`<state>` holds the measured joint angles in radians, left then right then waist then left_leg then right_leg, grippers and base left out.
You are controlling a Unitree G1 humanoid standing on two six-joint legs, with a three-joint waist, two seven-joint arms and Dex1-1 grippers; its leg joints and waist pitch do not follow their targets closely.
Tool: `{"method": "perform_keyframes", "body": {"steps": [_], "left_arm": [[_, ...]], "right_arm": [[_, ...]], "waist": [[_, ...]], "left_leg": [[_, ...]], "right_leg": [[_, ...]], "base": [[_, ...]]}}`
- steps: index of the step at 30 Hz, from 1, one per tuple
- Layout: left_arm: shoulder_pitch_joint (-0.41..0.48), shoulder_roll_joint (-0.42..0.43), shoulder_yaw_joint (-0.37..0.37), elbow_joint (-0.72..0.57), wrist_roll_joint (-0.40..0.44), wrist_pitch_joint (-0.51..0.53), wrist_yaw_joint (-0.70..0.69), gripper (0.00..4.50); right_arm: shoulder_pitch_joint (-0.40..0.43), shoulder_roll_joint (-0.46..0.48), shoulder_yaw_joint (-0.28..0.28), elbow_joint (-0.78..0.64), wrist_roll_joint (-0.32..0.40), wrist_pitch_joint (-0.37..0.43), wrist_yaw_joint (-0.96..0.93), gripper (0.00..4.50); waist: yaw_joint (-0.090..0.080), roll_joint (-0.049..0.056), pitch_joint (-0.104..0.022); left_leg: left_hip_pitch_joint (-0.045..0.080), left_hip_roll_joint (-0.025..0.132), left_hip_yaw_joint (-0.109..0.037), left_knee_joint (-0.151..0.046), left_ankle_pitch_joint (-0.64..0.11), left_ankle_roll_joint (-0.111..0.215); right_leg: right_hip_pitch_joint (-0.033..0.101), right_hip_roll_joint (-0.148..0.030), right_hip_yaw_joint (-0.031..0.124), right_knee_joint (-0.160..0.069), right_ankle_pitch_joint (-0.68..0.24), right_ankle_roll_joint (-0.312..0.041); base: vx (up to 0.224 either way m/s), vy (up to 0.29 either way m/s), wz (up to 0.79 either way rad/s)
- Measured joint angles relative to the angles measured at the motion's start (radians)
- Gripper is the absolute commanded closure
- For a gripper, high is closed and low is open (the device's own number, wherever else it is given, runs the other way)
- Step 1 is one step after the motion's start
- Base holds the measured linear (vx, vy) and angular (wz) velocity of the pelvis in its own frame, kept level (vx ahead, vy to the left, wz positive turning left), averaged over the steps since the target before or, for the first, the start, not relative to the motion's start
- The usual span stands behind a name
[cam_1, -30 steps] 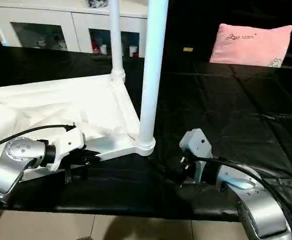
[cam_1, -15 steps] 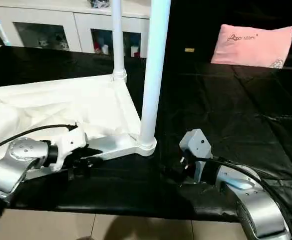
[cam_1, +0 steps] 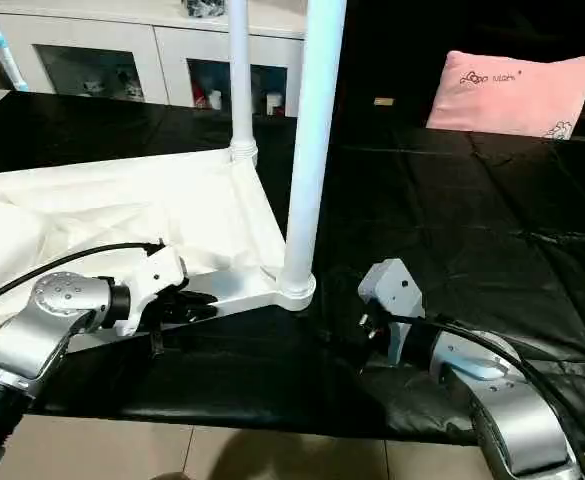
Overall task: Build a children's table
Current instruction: Rotate leg to tighten
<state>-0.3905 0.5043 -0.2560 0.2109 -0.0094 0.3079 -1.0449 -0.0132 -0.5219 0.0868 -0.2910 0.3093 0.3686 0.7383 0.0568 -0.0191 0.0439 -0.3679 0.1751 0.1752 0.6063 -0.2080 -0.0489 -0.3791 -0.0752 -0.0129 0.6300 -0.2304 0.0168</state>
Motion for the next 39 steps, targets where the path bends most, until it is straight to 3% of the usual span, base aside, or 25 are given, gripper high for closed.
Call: {"method": "perform_keyframes", "body": {"steps": [12,19,24,32,39], "left_arm": [[-0.035,0.016,-0.034,0.039,0.006,-0.030,-0.038,4.44],[-0.037,0.042,-0.039,0.060,-0.007,-0.105,-0.123,4.44],[-0.050,0.052,-0.068,0.076,-0.016,-0.149,-0.191,4.44],[-0.084,0.062,-0.110,0.121,-0.014,-0.217,-0.292,4.44],[-0.098,0.073,-0.136,0.124,-0.013,-0.249,-0.347,4.50]], "right_arm": [[-0.003,0.005,0.002,0.008,-0.002,-0.007,0.003,0.00],[-0.043,0.008,0.007,0.084,0.001,-0.008,0.026,0.00],[-0.078,-0.013,0.014,0.142,0.021,-0.014,0.118,0.00],[-0.167,-0.038,0.063,0.279,-0.011,-0.114,0.236,0.00],[-0.230,-0.047,0.120,0.416,-0.035,-0.186,0.375,0.73]], "waist": [[-0.001,0.000,0.000],[-0.002,0.000,0.000],[0.016,-0.002,-0.001],[0.033,-0.002,-0.001],[0.033,-0.003,-0.001]], "left_leg": [[0.000,0.000,0.000,0.000,0.000,0.000],[-0.001,0.000,0.000,0.000,0.000,0.000],[-0.002,0.000,0.000,0.001,0.001,0.001],[-0.002,0.000,0.000,0.002,0.001,0.001],[-0.003,0.000,0.000,0.003,0.005,0.008]], "right_leg": [[0.000,0.000,0.000,0.000,0.000,0.000],[-0.001,0.000,0.000,0.000,-0.001,-0.001],[-0.001,-0.001,-0.001,-0.001,-0.001,-0.001],[0.000,-0.001,-0.001,0.001,-0.001,-0.001],[0.000,-0.002,-0.002,0.002,-0.001,-0.001]], "base": [[0.000,0.000,0.00],[0.000,0.000,0.00],[0.000,0.000,0.00],[0.000,0.000,0.00],[0.000,0.000,0.00]]}}
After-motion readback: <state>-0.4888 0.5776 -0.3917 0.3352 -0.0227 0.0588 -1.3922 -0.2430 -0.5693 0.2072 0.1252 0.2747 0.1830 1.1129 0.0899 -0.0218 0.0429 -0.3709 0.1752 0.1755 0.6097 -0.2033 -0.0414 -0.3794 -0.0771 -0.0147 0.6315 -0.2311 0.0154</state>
